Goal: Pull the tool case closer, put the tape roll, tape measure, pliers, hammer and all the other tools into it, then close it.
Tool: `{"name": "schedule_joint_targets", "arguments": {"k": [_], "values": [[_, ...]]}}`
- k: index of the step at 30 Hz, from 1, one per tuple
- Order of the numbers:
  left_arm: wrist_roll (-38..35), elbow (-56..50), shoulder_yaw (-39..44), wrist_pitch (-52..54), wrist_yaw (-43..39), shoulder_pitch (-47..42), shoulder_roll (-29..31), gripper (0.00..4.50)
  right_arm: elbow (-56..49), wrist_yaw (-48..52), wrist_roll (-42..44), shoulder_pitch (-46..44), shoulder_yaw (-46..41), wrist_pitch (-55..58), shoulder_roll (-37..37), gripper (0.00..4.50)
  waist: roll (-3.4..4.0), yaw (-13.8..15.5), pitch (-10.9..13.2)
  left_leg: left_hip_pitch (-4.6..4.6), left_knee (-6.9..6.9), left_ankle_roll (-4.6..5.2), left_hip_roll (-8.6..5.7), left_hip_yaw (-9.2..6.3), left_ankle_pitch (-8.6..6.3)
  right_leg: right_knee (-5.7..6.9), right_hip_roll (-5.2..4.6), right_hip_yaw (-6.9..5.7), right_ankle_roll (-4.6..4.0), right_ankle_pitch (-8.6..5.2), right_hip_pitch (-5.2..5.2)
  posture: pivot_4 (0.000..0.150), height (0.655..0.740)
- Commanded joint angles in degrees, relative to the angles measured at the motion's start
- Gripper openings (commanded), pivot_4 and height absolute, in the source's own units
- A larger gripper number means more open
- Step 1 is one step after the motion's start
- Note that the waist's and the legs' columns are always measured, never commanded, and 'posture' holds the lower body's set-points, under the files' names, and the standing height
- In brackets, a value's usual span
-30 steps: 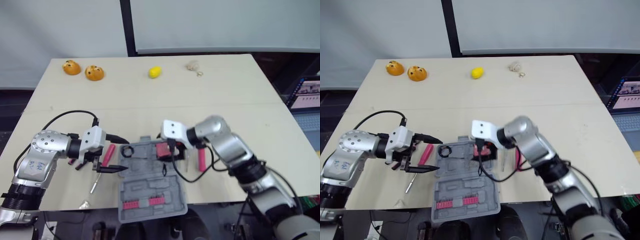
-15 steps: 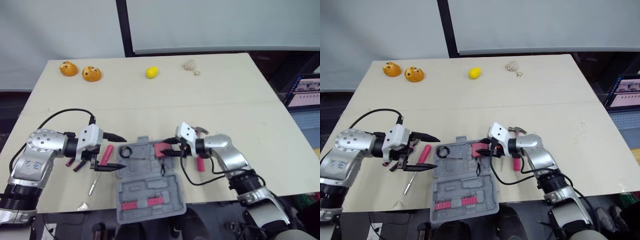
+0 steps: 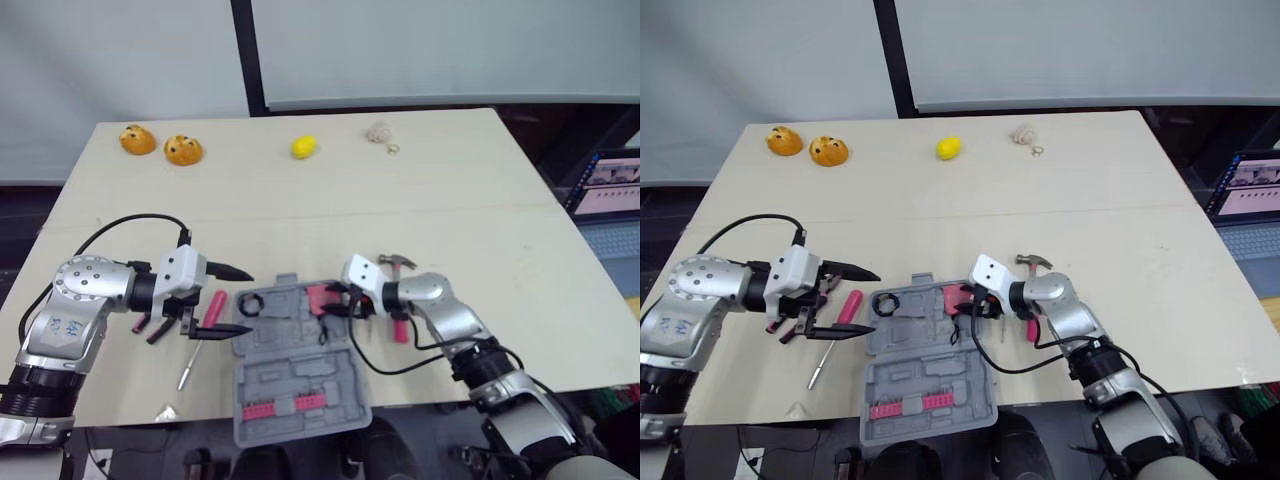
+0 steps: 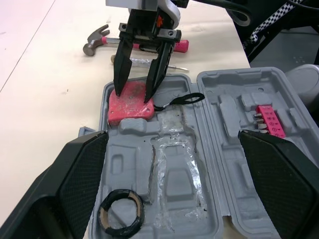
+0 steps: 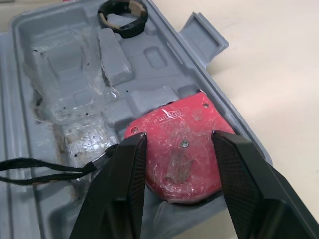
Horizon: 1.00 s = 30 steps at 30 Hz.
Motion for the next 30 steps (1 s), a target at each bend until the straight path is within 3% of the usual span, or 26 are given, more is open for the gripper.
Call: {"name": "schedule_joint_targets", "arguments": {"k": [1,7,12,16,20,23,26,30], "values": [[-0.51,-0.39,0.8,-0.39,0.16,-1.04,0.14,4.5,3.87,-2.64,-2.57,3.55,1.55,5.28,-0.35,2.21,-0.1,0.0,-0.18,0.02,0.0,0.0,0.0,0.0,0.0,0.0,0.0,0.0,0.0,0.0,0.03,0.15,0.7292],[-0.59,0.61,0.84,-0.44,0.29,-1.88,-0.29,4.5,1.71,-3.5,-0.82,5.62,0.81,8.67,0.12,2.21,-0.09,0.26,-0.66,0.04,-0.02,0.0,-0.01,-0.02,0.0,-0.01,-0.03,-0.01,-0.01,-0.01,0.06,0.15,0.7292],[-2.24,0.4,1.9,2.89,1.8,-1.54,-1.01,4.5,-4.23,-6.35,1.92,6.04,-4.39,2.22,0.05,2.21,-0.06,0.48,-0.71,0.01,-0.04,0.0,-0.03,-0.03,0.0,-0.04,-0.04,-0.02,-0.01,-0.01,0.05,0.15,0.7292],[-6.39,-2.66,6.78,9.4,6.98,2.94,-1.9,4.5,-24.18,-2.12,12.68,7.22,-11.9,12.68,-4.92,2.21,0.21,0.73,-0.45,-0.19,-0.04,0.01,-0.03,-0.05,-0.01,-0.1,-0.06,0.01,0.02,0.01,-0.12,0.15,0.7292],[-10.68,-6.48,14.55,15.62,12.13,11.16,-1.98,4.5,-39.3,0.46,22.02,11.97,-21.62,23.29,-15.2,2.21,0.29,0.79,-0.35,-0.21,-0.17,0.02,0.0,-0.09,-0.01,-0.18,-0.04,0.01,0.02,0.01,-0.19,0.15,0.7292],[-12.72,-7.75,22.58,18.94,14.96,18.71,-1.7,4.5,-43.3,4.54,26.42,19.3,-30.81,26.69,-24.9,2.98,0.2,1.23,-0.34,-0.09,-0.38,0.01,0.0,-0.16,-0.01,-0.3,-0.03,-0.03,-0.01,0.0,-0.12,0.15,0.7292],[-12.92,-6.84,30.23,20.08,16.5,26.07,-1.63,4.5,-41.51,9.03,27.33,28.39,-40.27,25.34,-32.93,4.44,0.12,1.63,-0.28,-0.06,-0.42,0.04,-0.03,-0.15,-0.03,-0.45,-0.06,-0.04,0.01,0.01,-0.08,0.15,0.7292],[-11.56,-1.39,40.43,18.62,17.43,34.48,-1.59,4.5,-32.0,15.16,23.76,41.16,-52.77,17.68,-39.71,4.44,-0.04,1.64,-0.19,0.05,-0.45,0.18,-0.08,-0.13,-0.13,-0.59,-0.08,-0.03,0.07,0.04,0.07,0.15,0.7292]]}}
